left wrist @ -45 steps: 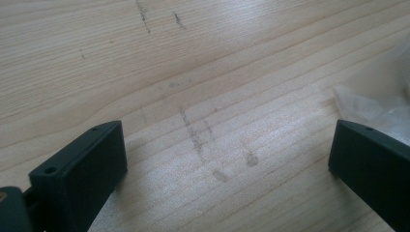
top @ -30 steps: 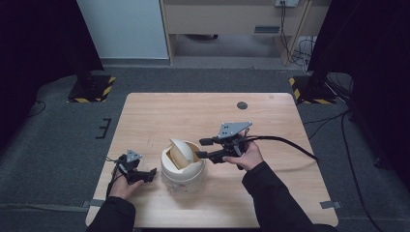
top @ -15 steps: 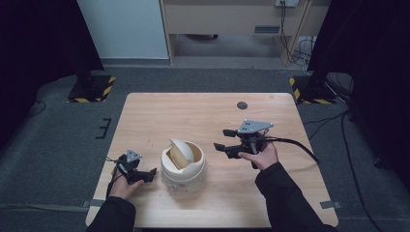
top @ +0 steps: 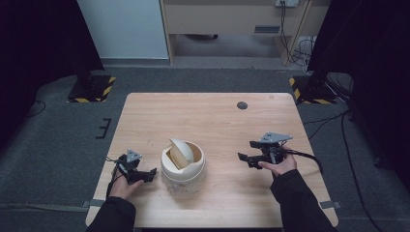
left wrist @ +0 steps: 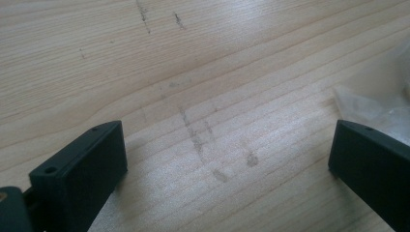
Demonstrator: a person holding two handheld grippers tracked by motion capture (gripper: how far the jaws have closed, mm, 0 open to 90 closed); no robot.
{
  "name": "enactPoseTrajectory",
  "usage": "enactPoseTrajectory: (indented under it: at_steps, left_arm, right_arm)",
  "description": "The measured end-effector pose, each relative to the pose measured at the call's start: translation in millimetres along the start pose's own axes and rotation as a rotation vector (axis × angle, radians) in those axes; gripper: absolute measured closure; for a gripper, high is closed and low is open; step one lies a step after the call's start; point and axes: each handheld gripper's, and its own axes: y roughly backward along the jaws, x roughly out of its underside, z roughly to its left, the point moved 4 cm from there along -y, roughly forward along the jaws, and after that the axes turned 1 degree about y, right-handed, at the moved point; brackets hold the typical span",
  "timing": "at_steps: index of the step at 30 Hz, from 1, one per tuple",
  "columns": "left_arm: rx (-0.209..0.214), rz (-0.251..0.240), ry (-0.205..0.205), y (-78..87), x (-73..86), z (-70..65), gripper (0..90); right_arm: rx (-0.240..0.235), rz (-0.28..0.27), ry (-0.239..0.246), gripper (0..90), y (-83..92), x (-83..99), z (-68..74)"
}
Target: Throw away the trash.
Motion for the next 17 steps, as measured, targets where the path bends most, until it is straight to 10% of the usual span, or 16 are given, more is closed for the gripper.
enactPoseTrajectory:
  at_steps: [17]
  left_arm:
    - [-0.004,0.0,0.005,0.1,0.1,-0.4,0.0]
  right_arm:
    - [0.235,0.204,-0.086,18.5,12.7,55.9,-45.5]
